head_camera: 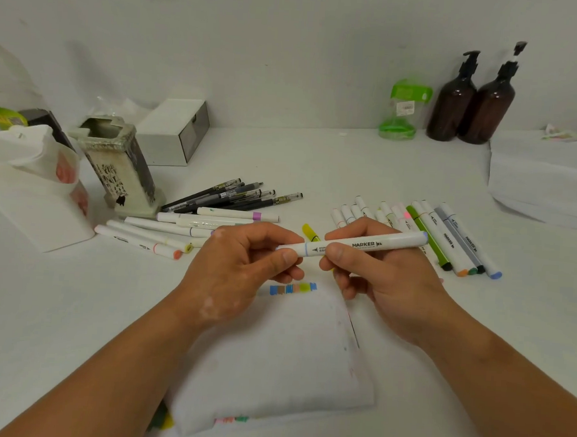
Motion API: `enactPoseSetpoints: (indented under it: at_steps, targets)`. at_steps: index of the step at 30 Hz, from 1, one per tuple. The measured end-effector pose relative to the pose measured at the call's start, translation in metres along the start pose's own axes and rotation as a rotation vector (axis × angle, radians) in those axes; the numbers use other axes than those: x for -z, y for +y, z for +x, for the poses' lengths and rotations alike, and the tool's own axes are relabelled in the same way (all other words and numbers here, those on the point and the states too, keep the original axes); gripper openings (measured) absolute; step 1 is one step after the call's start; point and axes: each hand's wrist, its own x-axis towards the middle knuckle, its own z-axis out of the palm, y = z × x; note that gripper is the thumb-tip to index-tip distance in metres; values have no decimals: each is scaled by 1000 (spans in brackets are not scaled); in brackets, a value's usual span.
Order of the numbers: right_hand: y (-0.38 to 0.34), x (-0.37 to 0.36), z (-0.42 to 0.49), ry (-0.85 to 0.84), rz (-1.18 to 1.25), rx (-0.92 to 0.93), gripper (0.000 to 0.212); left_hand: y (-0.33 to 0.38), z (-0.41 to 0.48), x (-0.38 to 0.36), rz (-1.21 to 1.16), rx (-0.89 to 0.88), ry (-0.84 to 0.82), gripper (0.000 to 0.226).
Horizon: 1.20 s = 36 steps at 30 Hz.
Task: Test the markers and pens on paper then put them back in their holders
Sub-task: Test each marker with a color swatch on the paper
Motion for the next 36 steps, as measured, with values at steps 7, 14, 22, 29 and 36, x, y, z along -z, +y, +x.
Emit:
enactPoseSetpoints:
  at_steps: [7, 14, 22, 29, 36]
  targets:
    - [-9, 25, 3, -164, 110, -116, 45, -7, 6, 20, 153, -30, 60, 19]
    - [-2, 11, -3, -145, -637, -92, 18, -12, 6, 17, 257, -16, 46, 24]
    - [1, -4, 22, 179, -1298, -1, 12, -4, -3, 23, 778, -54, -230, 45]
    - [17, -8, 36, 165, -1534, 25, 24, -7, -3, 24, 913, -44, -280, 63]
    - [20, -10, 40, 145, -1539, 27, 10, -11, 1, 30, 930, 2, -268, 64]
